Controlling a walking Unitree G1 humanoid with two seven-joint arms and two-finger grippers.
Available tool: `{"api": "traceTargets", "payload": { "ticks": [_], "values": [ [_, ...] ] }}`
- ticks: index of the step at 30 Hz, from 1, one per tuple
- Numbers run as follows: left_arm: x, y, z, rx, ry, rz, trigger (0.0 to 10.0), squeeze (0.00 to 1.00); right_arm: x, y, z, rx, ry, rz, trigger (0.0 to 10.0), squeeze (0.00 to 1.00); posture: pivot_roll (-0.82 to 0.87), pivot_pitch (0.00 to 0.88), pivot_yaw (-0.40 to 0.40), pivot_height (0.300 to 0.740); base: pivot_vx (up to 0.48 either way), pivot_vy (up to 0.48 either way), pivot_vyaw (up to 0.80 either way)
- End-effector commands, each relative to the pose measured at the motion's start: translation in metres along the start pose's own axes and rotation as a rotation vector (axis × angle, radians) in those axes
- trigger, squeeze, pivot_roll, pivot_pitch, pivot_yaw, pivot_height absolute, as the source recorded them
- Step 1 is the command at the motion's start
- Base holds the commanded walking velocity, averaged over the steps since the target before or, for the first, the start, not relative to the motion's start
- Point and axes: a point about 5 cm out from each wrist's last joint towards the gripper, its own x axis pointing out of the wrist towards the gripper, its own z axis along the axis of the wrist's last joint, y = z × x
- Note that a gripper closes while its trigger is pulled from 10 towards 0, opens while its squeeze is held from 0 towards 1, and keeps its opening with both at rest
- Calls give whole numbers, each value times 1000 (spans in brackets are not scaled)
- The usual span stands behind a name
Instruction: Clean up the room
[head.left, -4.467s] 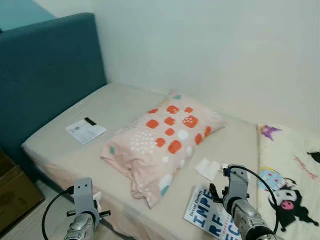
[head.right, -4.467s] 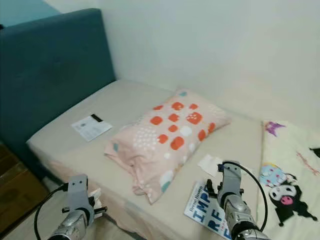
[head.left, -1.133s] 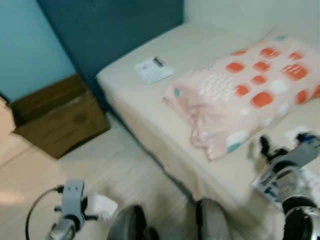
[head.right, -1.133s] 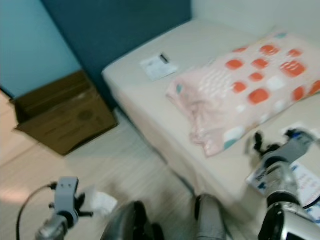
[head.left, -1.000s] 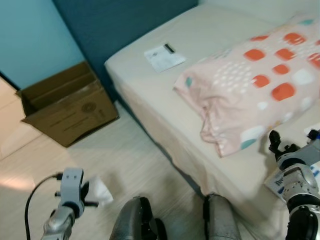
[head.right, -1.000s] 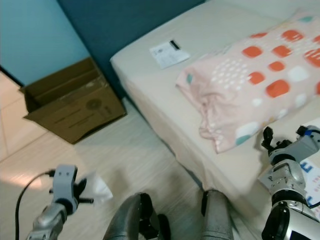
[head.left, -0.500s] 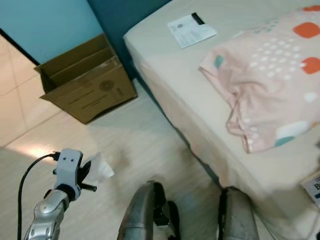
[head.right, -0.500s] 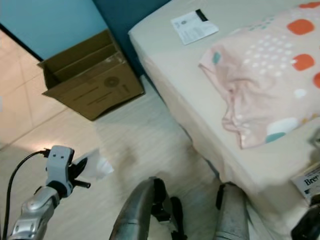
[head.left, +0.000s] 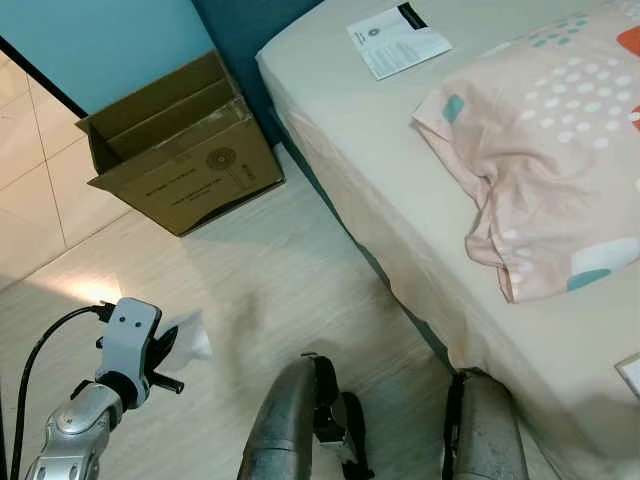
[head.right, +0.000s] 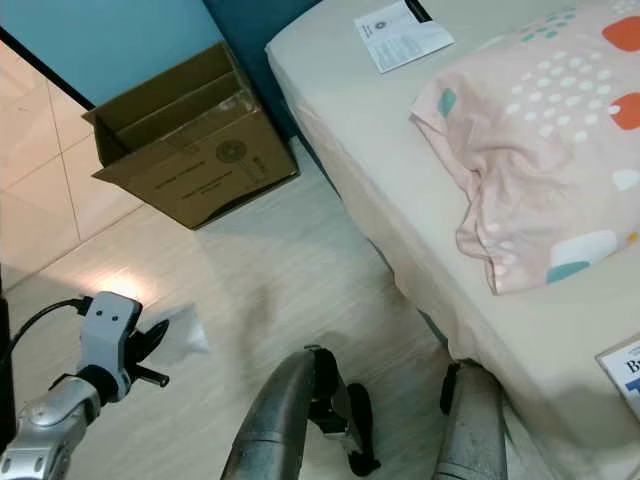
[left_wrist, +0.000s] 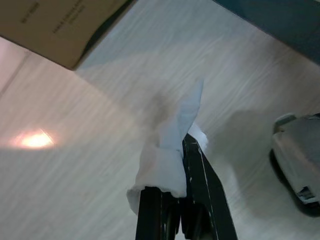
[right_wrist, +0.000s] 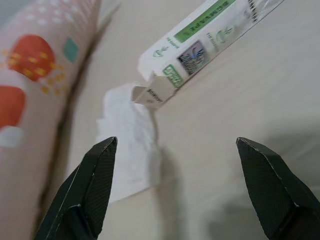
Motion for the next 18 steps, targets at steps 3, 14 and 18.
{"api": "traceTargets", "payload": {
  "ticks": [3,14,18],
  "values": [
    [-12,6,-10,20,67,3,10000,0,-4,-7,-2,69,10,-3,10000,0,270,571,373,625,0,0,0],
    [-25,12,11,85,70,-31,10000,0,5,20,-21,140,59,49,10000,0,344,604,400,625,0,0,0],
    [-32,16,16,113,77,-44,10000,0,7,24,-21,137,57,43,10000,0,364,620,400,625,0,0,0]
  ]
}}
